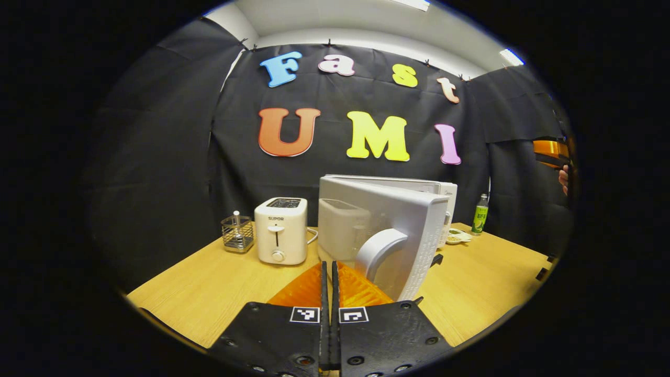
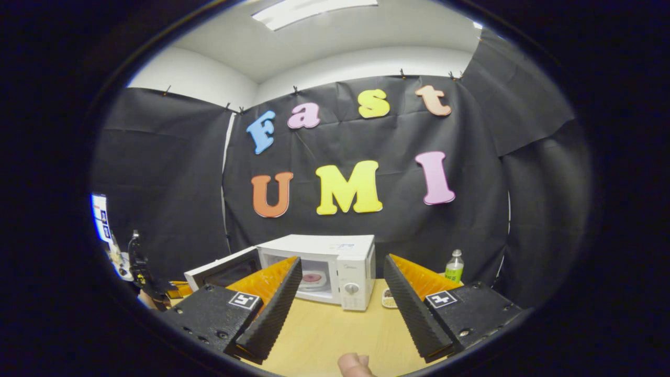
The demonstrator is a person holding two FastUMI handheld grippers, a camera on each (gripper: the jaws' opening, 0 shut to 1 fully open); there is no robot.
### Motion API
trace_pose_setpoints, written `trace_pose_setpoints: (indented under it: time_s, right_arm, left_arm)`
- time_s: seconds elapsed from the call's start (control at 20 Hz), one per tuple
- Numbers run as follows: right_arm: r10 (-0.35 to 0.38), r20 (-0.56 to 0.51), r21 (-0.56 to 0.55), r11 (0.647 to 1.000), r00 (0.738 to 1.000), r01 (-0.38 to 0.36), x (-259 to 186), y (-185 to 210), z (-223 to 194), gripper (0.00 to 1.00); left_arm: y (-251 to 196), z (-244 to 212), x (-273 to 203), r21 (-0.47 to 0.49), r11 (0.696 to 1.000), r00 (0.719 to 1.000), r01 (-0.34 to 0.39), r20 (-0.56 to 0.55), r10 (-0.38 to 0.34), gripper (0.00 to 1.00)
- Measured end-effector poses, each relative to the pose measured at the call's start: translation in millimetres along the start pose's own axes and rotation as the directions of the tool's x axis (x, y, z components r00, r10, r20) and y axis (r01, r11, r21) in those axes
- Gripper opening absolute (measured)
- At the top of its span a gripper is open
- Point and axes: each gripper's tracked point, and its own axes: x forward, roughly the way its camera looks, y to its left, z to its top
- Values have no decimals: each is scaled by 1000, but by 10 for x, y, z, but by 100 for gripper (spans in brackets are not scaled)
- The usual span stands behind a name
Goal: Open the microwave oven with the left hand, put the food in, and close the microwave oven.
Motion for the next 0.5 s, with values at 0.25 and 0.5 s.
trace_pose_setpoints:
  time_s: [0.25, 0.5]
  right_arm:
    - [-10, -8, -2, 1000, 1000, 10, -82, -197, -2, 100]
    - [-7, 21, -19, 1000, 1000, 7, -157, -268, 44, 100]
  left_arm:
    - [-507, 14, 297, 35, 992, 992, 123, 33, -124, 0]
    - [-972, 45, 723, 21, 973, 973, 230, 35, -230, 0]
